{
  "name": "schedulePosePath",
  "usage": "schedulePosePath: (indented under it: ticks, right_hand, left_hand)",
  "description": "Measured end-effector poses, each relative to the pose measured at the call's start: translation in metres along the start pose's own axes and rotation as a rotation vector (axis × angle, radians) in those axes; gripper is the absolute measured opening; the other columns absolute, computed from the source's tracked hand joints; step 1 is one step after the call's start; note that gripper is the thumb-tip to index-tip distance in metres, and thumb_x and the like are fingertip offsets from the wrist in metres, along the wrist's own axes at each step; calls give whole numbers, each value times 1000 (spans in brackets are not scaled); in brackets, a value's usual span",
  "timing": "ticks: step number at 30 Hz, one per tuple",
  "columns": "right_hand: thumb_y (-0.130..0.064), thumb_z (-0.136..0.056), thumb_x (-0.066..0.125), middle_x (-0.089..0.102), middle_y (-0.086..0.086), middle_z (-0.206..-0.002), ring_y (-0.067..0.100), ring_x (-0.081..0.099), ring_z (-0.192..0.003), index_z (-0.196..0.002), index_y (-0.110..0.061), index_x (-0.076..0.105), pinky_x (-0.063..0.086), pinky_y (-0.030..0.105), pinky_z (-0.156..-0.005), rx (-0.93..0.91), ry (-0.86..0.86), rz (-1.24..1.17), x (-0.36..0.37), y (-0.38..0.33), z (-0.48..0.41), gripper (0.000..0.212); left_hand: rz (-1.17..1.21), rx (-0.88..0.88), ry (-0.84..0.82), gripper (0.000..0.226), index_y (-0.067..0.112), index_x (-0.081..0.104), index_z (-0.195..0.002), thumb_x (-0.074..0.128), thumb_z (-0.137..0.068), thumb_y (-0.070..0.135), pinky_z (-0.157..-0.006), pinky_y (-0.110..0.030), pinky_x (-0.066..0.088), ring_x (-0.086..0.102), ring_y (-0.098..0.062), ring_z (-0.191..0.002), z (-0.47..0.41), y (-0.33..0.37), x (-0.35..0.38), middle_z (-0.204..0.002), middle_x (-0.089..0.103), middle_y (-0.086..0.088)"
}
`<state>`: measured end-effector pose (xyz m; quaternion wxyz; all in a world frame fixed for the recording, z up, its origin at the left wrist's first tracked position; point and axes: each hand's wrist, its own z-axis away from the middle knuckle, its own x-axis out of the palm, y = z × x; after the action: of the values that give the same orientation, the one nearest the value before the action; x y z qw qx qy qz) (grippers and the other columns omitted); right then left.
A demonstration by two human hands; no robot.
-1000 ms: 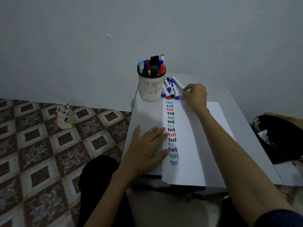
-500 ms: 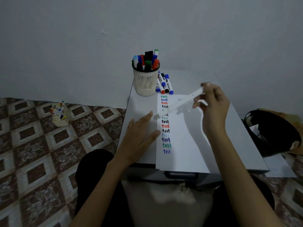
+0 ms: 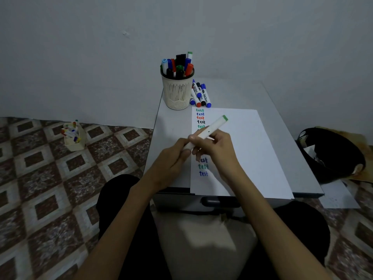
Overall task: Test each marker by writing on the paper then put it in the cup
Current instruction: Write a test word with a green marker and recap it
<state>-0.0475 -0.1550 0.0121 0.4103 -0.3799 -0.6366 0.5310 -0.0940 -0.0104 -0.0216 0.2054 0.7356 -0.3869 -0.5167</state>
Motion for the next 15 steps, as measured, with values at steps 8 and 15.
schedulePosePath:
  ticks: [8, 15]
  right_hand:
    - [1, -87, 63, 65, 17, -77, 25, 61, -63, -87, 0, 63, 51, 27, -53, -57, -105, -9, -5, -10, -4, 1]
    - [4, -85, 64, 64, 13, -67, 18, 56, -49, -76, -4, 52, 46, 24, -46, -110, 107, -185, -24, -13, 3, 17]
  left_hand:
    - [91, 2, 90, 31, 25, 49, -119, 38, -93, 39, -54, -9, 37, 53, -6, -56, -1, -3, -2, -61, 51, 11]
    - [-170, -2, 49, 46, 27, 51, -123, 42, -87, 54, -65, -31, 43, 50, -9, -70, -2, -11, -2, -80, 53, 7]
